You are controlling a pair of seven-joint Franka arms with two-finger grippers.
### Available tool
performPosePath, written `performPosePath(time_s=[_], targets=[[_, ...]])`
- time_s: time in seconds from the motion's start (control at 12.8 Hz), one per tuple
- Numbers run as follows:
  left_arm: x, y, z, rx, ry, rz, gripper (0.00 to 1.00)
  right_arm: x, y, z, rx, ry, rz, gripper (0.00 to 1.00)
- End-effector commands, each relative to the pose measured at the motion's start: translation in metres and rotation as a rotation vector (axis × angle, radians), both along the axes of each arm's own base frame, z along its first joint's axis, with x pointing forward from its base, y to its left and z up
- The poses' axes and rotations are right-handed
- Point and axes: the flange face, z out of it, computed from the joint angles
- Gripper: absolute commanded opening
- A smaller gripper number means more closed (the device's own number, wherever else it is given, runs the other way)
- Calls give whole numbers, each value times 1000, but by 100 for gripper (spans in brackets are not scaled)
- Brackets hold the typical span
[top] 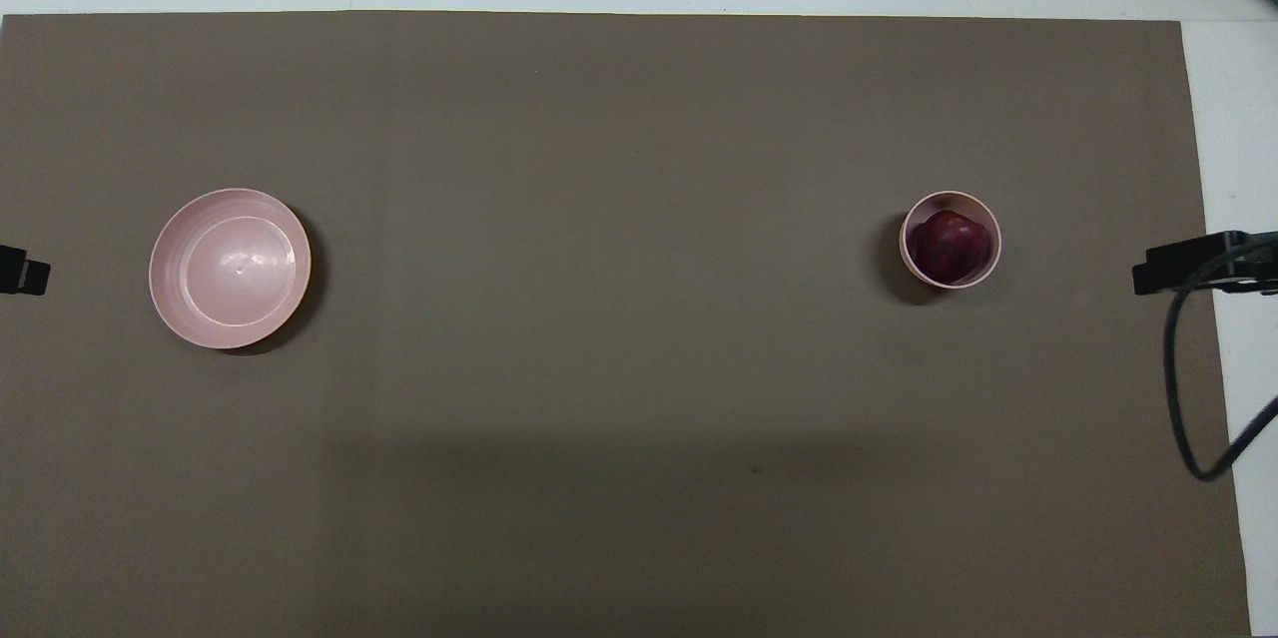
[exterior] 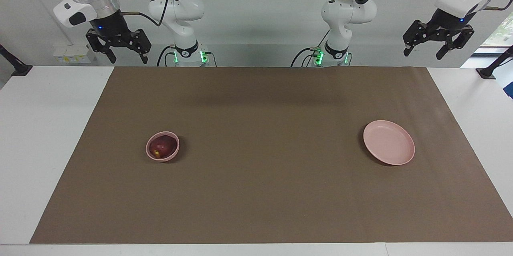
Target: Move apple from plate to bowl
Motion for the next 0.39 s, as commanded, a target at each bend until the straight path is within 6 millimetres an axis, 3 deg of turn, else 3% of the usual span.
performPosePath(time_s=[0.0, 0.31], targets=[[-7, 1, 2, 17, 9, 10, 100, -1, -4, 2, -4, 5, 75, 100], [-8, 1, 3, 16, 8, 10, 100, 0, -7, -3, -52, -15, 79, 100]])
